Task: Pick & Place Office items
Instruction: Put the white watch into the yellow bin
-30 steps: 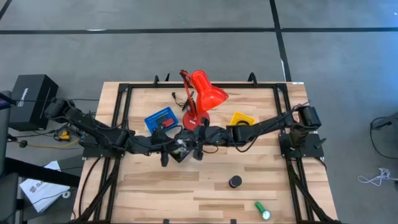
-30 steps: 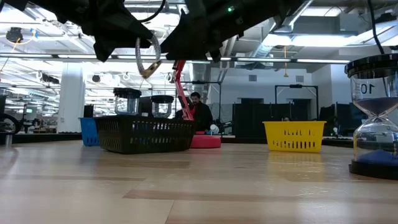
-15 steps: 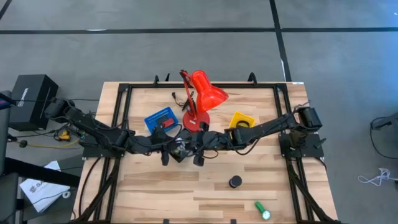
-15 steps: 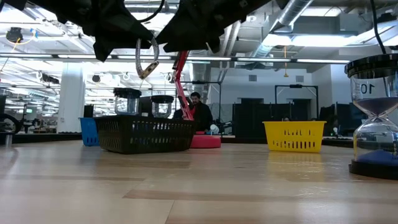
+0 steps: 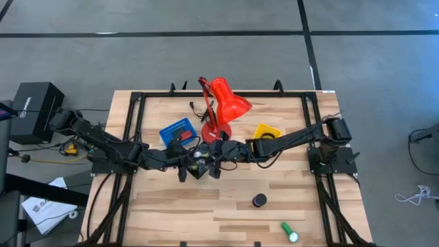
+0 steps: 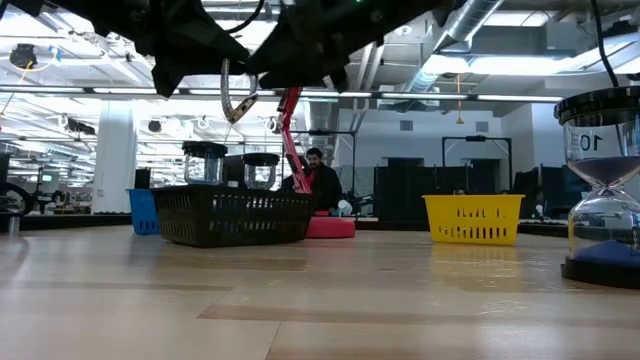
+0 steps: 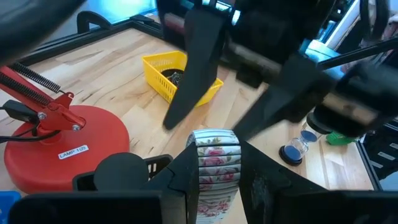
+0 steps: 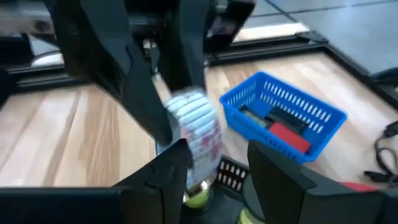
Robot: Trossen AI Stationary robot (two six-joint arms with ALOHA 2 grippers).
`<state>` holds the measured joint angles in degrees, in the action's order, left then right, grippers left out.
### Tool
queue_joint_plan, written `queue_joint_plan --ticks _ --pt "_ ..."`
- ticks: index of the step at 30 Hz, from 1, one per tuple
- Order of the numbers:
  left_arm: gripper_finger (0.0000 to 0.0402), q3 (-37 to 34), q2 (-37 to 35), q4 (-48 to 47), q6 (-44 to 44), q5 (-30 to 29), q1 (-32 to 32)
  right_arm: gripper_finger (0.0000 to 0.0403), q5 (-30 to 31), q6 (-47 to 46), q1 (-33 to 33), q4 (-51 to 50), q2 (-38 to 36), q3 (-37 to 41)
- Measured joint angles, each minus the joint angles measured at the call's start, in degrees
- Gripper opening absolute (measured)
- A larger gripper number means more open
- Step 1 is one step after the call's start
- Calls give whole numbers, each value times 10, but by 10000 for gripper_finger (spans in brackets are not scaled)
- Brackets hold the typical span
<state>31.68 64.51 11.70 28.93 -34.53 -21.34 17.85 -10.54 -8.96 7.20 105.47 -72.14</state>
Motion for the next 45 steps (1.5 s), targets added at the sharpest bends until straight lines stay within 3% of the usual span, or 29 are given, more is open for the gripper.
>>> queue_joint_plan --ticks 11,23,31,39,45 --pt "79 0 0 4 0 0 0 150 0 1 12 32 15 2" --pt "84 0 0 4 0 0 0 61 1 6 15 32 15 2" --pt "120 0 0 7 0 3 0 10 2 6 16 31 15 2" --pt "143 0 0 6 0 0 0 25 2 20 15 19 15 2" --pt "148 0 0 5 0 0 0 7 2 21 15 -54 -13 2"
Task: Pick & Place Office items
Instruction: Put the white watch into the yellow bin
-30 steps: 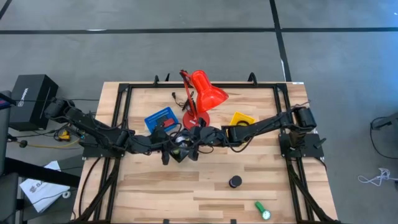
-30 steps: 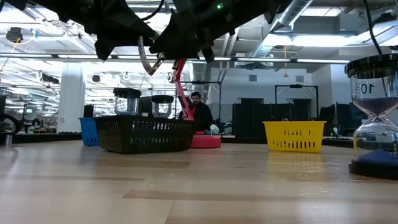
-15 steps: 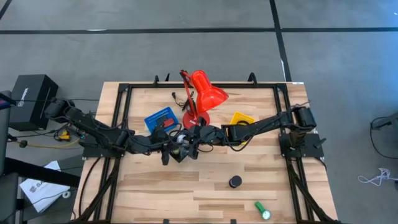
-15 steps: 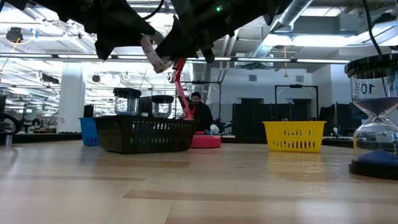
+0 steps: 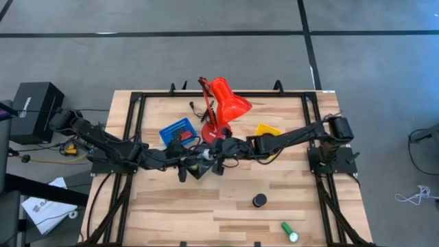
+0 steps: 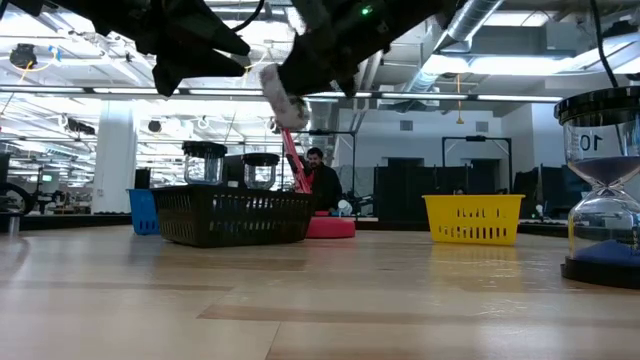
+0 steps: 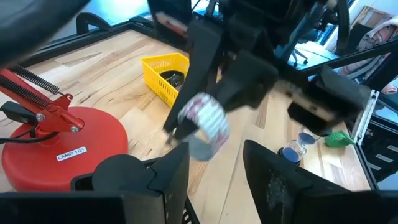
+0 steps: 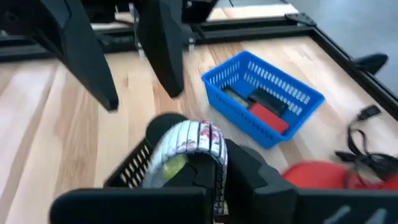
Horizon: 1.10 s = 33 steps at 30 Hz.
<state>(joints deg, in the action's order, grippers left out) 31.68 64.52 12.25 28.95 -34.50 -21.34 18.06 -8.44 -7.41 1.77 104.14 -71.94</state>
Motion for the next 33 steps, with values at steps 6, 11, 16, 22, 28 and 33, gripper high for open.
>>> queue_joint_plan --ticks 6,11,16,22,28,33 --pt "143 0 0 1 0 0 0 17 53 -30 -4 -140 -63 0" --pt "141 0 0 2 0 0 0 6 189 -71 -31 -266 -100 0" --pt "140 0 0 2 0 0 0 17 282 -117 -59 -375 -120 0" --pt "140 0 0 2 0 0 0 9 289 -250 -60 -559 -131 0" --pt "136 0 0 3 0 0 0 16 286 -451 -39 -746 -119 0" --pt "137 0 0 3 12 0 0 23 256 -483 -18 -766 -94 0"
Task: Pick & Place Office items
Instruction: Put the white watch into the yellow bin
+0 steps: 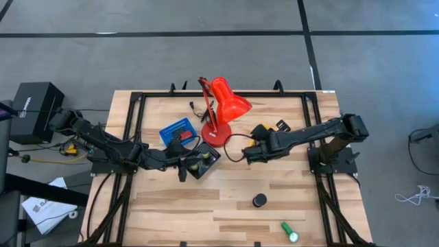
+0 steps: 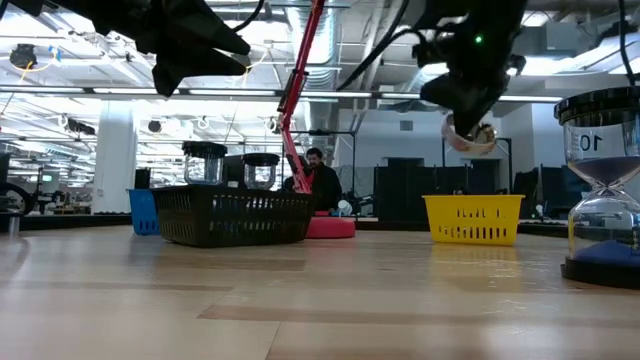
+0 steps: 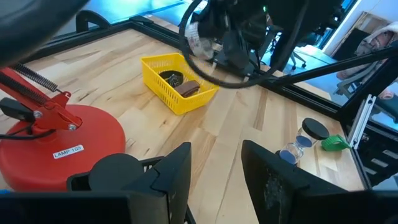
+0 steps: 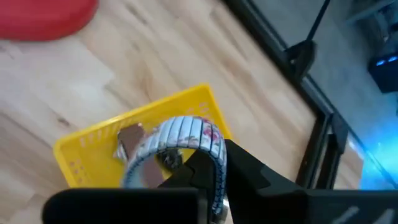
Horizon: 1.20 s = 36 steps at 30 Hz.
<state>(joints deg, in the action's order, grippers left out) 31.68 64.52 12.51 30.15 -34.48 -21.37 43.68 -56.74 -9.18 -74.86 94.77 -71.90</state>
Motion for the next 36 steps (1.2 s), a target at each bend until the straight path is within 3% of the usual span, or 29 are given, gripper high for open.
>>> queue_joint_plan --ticks 6,12,20,36 --pt "131 0 0 0 8 0 0 6 -39 13 26 3 42 0" --pt "129 0 0 0 8 0 0 22 -109 17 52 0 86 0" --pt "124 0 0 0 8 0 0 6 -130 27 49 4 130 0" --pt "121 0 0 1 8 0 0 46 -119 23 28 8 180 0"
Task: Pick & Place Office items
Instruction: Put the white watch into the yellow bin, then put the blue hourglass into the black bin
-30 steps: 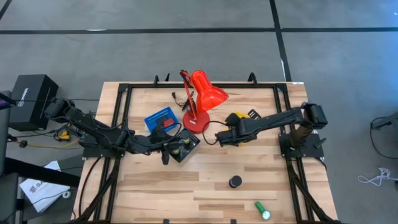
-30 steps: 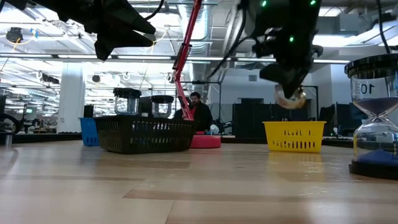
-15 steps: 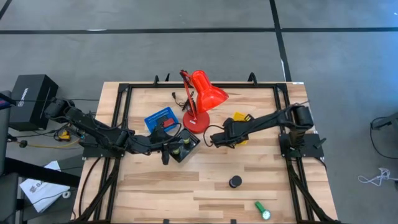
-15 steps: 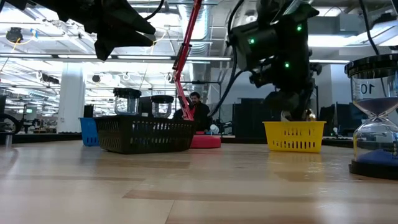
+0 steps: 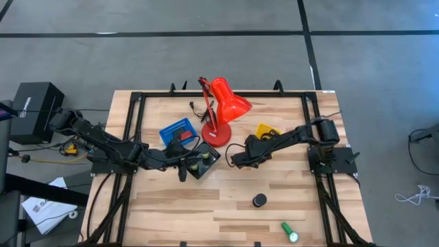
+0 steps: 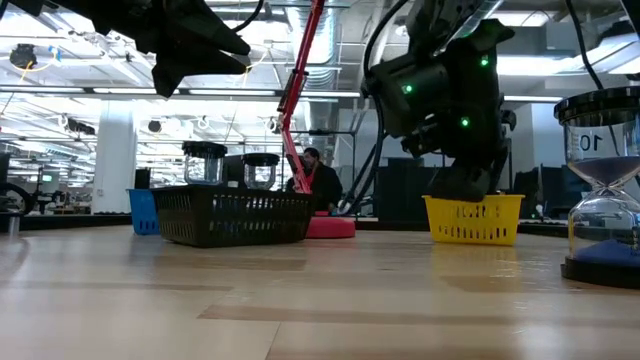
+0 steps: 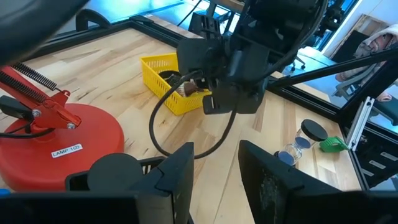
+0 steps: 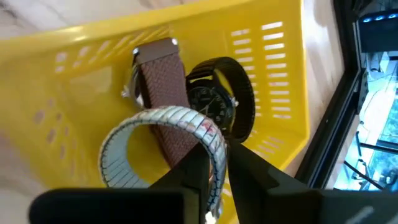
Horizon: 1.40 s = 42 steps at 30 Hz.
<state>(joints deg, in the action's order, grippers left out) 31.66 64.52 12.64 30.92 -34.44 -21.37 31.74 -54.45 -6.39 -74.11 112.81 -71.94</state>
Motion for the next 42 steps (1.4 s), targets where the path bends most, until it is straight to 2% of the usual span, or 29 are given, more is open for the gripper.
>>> queue_joint_plan --ticks 13,22,28,42 --pt "121 0 0 3 0 0 0 126 -3 24 1 -6 -7 0" --pt "118 0 0 3 0 0 0 161 -3 24 1 -120 -7 -70" --pt "116 0 0 3 0 0 0 152 -5 25 -1 -131 -7 -94" --pt "117 0 0 3 0 3 0 80 -17 24 -27 -139 -7 -94"
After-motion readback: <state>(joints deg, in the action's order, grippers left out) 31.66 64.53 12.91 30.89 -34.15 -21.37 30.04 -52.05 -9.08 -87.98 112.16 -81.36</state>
